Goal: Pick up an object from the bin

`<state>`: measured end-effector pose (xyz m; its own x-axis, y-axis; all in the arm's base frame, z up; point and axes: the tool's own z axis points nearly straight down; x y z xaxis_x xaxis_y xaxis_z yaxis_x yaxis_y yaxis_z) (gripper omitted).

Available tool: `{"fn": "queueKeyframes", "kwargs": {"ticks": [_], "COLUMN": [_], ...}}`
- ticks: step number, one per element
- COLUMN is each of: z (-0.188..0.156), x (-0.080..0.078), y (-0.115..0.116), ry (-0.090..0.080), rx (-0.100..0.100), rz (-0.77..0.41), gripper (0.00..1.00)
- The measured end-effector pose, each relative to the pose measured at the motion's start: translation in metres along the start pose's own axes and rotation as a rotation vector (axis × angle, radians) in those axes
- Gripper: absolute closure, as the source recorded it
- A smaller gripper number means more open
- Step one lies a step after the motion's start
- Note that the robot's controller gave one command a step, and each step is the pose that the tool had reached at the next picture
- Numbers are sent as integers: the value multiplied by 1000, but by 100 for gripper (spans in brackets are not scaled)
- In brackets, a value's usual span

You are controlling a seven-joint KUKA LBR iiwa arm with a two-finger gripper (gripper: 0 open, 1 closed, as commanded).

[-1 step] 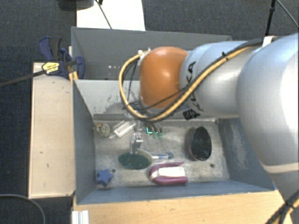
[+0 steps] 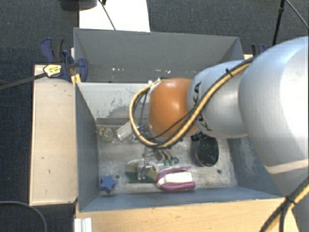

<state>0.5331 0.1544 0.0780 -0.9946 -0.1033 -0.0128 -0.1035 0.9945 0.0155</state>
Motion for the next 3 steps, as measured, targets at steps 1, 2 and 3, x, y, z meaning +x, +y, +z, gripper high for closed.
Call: {"fn": "queueKeyframes", "kwargs": {"ticks": [1,2,3], "z": [-25,-24,-1], "x": [15,17,17], "y": [-25,-20,-20], "ry": [4,5,14], "rx": [12,15,8], "rz": [337,433,499], "gripper": [0,0,0]}}
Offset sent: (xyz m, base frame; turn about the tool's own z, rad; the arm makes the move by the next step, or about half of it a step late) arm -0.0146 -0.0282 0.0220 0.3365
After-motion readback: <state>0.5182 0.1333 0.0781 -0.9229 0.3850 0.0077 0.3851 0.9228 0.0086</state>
